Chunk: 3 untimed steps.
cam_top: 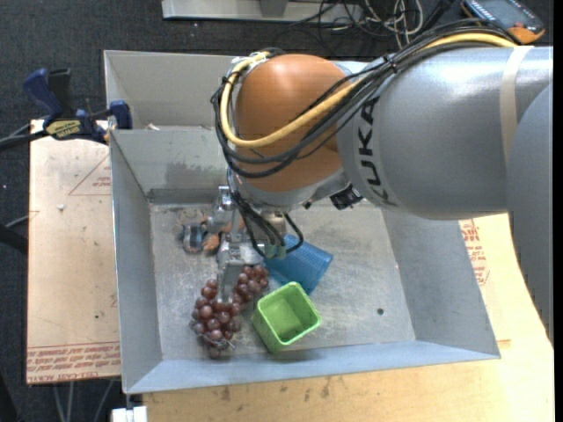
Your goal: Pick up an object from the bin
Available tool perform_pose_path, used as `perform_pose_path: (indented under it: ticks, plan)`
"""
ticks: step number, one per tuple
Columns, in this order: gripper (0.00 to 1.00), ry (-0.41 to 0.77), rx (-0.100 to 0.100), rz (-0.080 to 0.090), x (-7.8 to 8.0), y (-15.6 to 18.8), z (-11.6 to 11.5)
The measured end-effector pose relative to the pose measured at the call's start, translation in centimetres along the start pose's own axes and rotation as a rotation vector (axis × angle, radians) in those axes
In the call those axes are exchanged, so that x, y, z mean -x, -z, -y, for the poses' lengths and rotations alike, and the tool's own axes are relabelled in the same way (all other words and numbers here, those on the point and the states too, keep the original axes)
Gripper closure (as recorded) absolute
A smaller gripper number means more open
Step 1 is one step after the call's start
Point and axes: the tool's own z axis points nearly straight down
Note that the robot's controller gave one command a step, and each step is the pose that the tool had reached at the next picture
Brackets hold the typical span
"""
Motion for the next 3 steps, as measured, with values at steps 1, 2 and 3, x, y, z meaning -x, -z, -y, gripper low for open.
perform_pose_path:
  ticks: [1, 2, 3]
  plan:
    - [1.0, -0.004, 0.001, 0.008, 0.2, 0.4, 0.1]
    - [1.0, -0.005, 0.001, 0.008, 0.2, 0.4, 0.1]
    - [0.0, 0.172, -0.001, 0.002, 0.2, -9.7, -1.7]
